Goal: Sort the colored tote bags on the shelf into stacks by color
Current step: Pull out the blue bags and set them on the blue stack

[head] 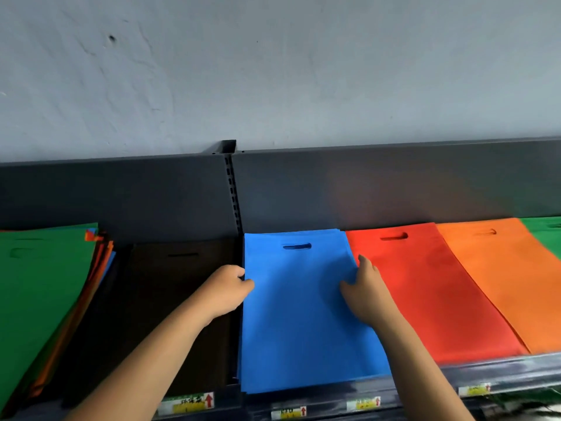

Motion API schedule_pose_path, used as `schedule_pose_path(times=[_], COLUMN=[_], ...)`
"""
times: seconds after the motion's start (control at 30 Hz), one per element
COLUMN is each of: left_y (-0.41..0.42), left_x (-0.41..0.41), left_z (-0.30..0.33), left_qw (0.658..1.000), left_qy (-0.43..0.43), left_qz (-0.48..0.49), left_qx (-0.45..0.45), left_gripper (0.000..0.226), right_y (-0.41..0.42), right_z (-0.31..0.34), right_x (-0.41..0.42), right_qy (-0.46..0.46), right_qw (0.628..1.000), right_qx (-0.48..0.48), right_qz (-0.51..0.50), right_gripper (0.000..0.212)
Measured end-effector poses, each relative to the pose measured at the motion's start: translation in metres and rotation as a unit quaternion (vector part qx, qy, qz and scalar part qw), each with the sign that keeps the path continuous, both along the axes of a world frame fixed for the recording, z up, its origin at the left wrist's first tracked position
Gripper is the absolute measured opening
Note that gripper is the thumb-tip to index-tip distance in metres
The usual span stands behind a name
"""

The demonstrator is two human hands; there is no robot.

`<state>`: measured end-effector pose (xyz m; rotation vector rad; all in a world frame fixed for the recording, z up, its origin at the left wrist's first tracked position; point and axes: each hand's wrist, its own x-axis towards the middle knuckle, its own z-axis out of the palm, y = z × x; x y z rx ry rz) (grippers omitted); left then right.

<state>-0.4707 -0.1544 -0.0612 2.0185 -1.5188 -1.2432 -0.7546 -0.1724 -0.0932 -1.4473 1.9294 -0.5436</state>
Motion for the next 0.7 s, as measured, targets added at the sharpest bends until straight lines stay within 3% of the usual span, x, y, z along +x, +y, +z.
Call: schedule_pose_path(times=[0.1, 0.3, 0.5, 0.57, 0.63, 0.7], left_y=[0.000, -0.003, -0.006, -0.007, -0.009, -0.009], left_x=[-0.007, -0.013, -0.012, -0.008, -0.004, 0.000], left_z=[0.000, -0.001, 0.001, -0.001, 0.000, 0.004], left_qw=[1.000, 0.999, 0.999, 0.999, 0.998, 0.998], left_qy=[-0.011, -0.020, -0.027, -0.030, -0.040, -0.050], left_qz=[0.017, 0.040, 0.043, 0.042, 0.038, 0.041], left_qx=[0.002, 0.005, -0.009, -0.013, -0.017, -0.024], left_gripper=[0.020, 0.033, 0.025, 0.015, 0.051, 0.058], right_y=[-0.001, -0.003, -0.003, -0.003, -0.005, -0.005], right_z=[-0.006, -0.010, -0.009, -0.010, -0.009, -0.005], right_x=[-0.002, -0.001, 0.002, 0.002, 0.002, 0.003], right_qy=[0.016, 0.062, 0.041, 0.025, -0.006, -0.035], right_qw=[1.000, 0.996, 0.997, 0.997, 0.995, 0.992], right_qx=[-0.008, -0.020, -0.039, -0.058, -0.089, -0.114], right_qz=[0.017, 0.055, 0.057, 0.045, 0.032, 0.026], right_gripper=[0.055, 0.074, 0.081, 0.074, 0.056, 0.040])
